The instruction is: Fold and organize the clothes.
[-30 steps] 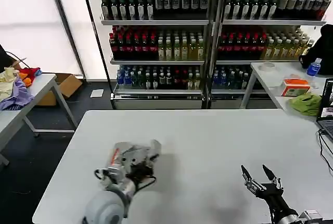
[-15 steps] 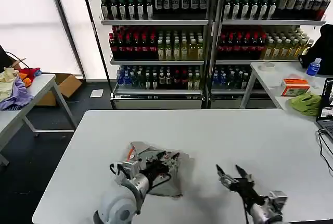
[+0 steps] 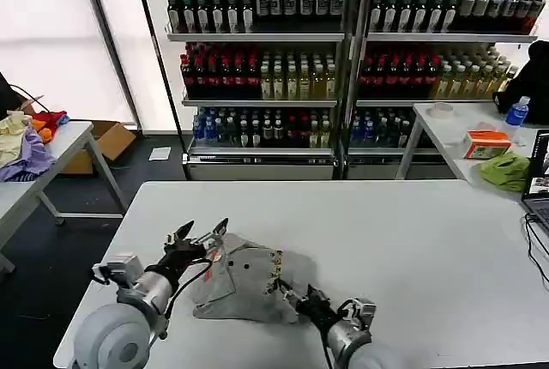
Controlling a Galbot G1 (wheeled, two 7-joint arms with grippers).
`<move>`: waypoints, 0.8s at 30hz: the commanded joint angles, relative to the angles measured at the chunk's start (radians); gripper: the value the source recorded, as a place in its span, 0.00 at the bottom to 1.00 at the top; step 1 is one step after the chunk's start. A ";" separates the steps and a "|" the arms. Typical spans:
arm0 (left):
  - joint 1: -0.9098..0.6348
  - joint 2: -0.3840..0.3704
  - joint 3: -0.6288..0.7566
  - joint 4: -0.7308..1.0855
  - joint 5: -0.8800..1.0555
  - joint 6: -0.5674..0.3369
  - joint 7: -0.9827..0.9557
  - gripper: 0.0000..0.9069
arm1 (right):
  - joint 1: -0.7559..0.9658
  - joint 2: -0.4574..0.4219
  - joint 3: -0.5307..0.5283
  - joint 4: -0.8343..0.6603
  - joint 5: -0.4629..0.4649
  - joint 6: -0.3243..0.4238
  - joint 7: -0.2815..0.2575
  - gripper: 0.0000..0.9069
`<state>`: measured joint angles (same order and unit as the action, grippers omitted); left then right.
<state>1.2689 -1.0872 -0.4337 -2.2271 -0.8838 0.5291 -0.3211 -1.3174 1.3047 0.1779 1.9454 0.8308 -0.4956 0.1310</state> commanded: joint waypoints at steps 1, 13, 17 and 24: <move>0.095 0.005 -0.171 -0.049 0.002 -0.007 0.021 1.00 | 0.077 0.025 -0.057 -0.058 0.065 -0.016 0.012 0.00; 0.080 -0.005 -0.151 -0.014 0.005 -0.013 0.032 1.00 | 0.087 -0.175 0.252 0.000 0.026 -0.085 -0.160 0.00; 0.080 -0.013 -0.148 -0.010 0.006 -0.012 0.033 1.00 | 0.075 -0.289 0.296 -0.022 -0.049 -0.087 -0.217 0.00; 0.070 -0.056 -0.124 -0.007 0.008 -0.008 -0.002 1.00 | 0.054 -0.339 0.347 -0.073 -0.116 -0.063 -0.224 0.00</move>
<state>1.3392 -1.1108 -0.5546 -2.2375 -0.8766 0.5186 -0.2978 -1.2592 1.1113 0.3897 1.9159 0.8090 -0.5623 -0.0270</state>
